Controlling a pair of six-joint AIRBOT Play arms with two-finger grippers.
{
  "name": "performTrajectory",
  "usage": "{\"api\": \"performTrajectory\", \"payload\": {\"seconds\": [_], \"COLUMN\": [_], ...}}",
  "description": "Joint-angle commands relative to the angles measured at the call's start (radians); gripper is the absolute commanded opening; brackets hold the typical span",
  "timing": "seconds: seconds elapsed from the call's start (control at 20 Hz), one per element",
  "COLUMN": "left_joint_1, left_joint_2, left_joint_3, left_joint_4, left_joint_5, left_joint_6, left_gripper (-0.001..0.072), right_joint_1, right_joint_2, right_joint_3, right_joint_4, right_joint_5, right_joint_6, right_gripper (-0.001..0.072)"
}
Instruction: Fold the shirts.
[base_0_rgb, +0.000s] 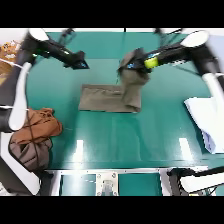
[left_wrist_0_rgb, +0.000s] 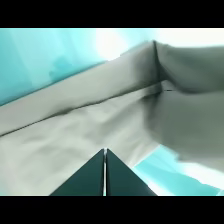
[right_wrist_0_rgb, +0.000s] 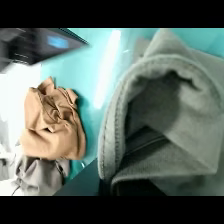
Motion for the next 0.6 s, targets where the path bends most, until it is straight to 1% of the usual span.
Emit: {"api": "performTrajectory", "payload": {"seconds": [0.0, 0.05, 0.1, 0.15, 0.2, 0.25, 0.3, 0.35, 0.4, 0.5, 0.55], "left_joint_1": [0.102, 0.112, 0.119, 0.119, 0.119, 0.119, 0.119, 0.119, 0.119, 0.119, 0.119], "left_joint_2": [0.040, 0.040, 0.040, 0.040, 0.040, 0.040, 0.040, 0.040, 0.040, 0.040, 0.040], "left_joint_3": [0.002, 0.002, 0.002, 0.002, 0.002, 0.002, 0.002, 0.002, 0.002, 0.002, 0.002], "left_joint_4": [0.016, 0.016, 0.017, 0.018, 0.018, 0.018, 0.018, 0.018, 0.018, 0.018, 0.018], "left_joint_5": [-0.089, -0.105, -0.116, -0.121, -0.119, -0.116, -0.108, -0.097, -0.083, -0.066, -0.066], "left_joint_6": [-0.004, -0.004, -0.003, -0.003, -0.003, -0.003, -0.003, -0.003, -0.003, -0.003, -0.003], "left_gripper": [0.0024, 0.0024, 0.0024, 0.0024, 0.0024, 0.0024, 0.0023, 0.0024, 0.0024, 0.0024, 0.0024], "right_joint_1": [0.237, 0.300, 0.347, 0.364, 0.366, 0.347, 0.311, 0.268, 0.218, 0.095, 0.036], "right_joint_2": [-0.174, -0.234, -0.282, -0.308, -0.317, -0.316, -0.310, -0.305, -0.302, -0.301, -0.292], "right_joint_3": [0.000, 0.001, 0.001, 0.001, 0.001, 0.001, 0.001, 0.001, 0.001, 0.000, -0.008], "right_joint_4": [0.092, 0.169, 0.261, 0.324, 0.334, 0.333, 0.333, 0.334, 0.333, 0.317, 0.287], "right_joint_5": [-0.344, -0.456, -0.524, -0.532, -0.509, -0.455, -0.383, -0.318, -0.251, -0.110, -0.076], "right_joint_6": [-0.018, -0.030, -0.043, -0.099, -0.149, -0.166, -0.164, -0.164, -0.165, -0.165, -0.165], "right_gripper": [0.0130, 0.0294, 0.0442, 0.0448, 0.0448, 0.0446, 0.0377, 0.0229, 0.0010, 0.0023, 0.0023]}}
